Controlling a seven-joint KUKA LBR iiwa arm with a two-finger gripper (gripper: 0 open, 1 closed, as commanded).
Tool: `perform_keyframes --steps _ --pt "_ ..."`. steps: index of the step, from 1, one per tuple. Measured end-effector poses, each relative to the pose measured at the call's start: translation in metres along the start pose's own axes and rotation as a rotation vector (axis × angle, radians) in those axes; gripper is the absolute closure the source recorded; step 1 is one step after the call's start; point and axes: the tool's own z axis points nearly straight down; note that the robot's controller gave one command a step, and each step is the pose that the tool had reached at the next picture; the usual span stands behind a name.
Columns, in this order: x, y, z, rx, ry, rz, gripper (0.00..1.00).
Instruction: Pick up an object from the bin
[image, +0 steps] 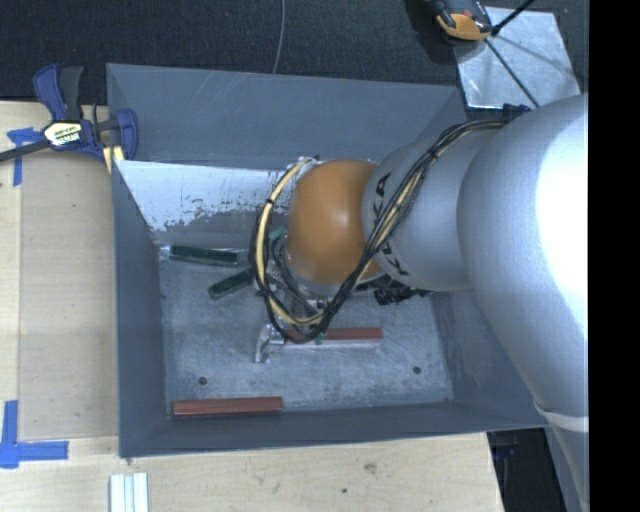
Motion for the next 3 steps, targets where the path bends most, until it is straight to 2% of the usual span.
perform_keyframes --steps 1,2,3 --pt "-0.045 -0.016 -0.032 0.006 0.018 -0.059 0.0" --pt "-0.06 -0.011 -0.045 0.006 0.008 -0.048 0.0" --pt "-0.072 0.006 -0.002 0.0 -0.007 -0.115 1.0"
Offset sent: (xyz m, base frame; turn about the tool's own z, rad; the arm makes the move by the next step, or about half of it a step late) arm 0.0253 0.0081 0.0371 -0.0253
